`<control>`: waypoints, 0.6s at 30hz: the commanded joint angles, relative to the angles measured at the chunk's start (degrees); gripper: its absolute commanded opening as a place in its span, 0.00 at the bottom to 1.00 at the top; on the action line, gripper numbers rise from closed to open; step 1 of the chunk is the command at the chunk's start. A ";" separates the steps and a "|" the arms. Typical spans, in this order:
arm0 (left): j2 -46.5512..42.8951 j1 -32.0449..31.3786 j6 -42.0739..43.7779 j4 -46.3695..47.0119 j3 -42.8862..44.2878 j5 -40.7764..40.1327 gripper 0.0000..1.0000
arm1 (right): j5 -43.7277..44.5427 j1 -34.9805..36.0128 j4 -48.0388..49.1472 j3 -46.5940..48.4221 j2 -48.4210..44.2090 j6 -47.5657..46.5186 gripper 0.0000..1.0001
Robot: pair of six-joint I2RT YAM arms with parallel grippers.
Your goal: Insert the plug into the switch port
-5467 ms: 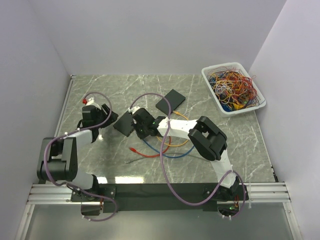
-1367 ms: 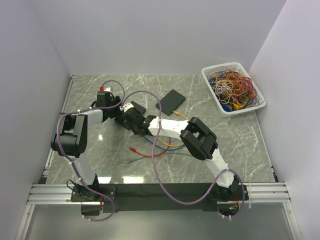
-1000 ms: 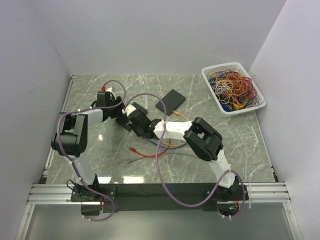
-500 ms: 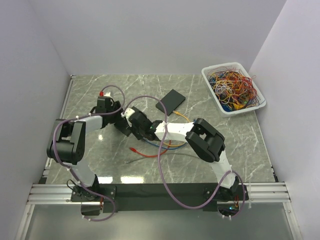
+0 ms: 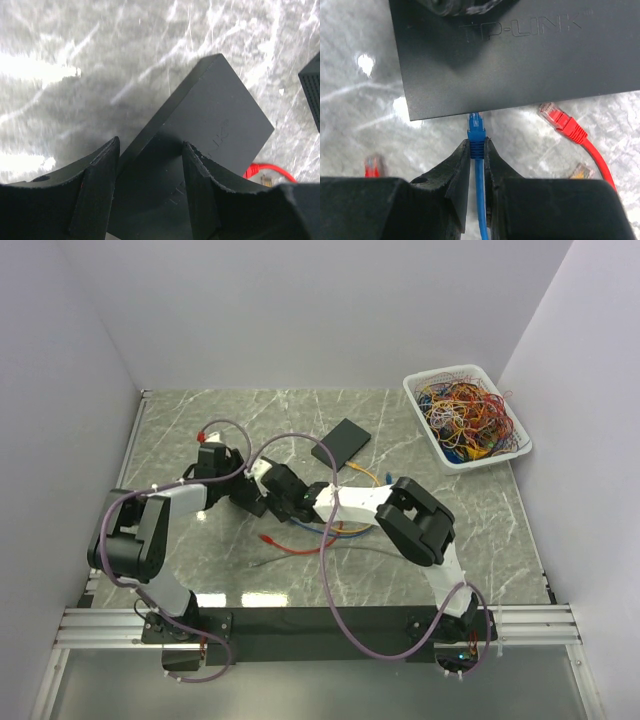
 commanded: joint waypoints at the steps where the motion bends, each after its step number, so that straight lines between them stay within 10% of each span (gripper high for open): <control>1: -1.38 -5.60 -6.36 -7.30 -4.44 8.86 0.57 | -4.24 0.05 10.38 -1.01 -2.69 -1.35 0.00; 18: -7.70 -16.14 -9.35 -0.27 -14.62 7.80 0.55 | -9.18 -0.04 18.55 -8.22 -7.17 -2.24 0.00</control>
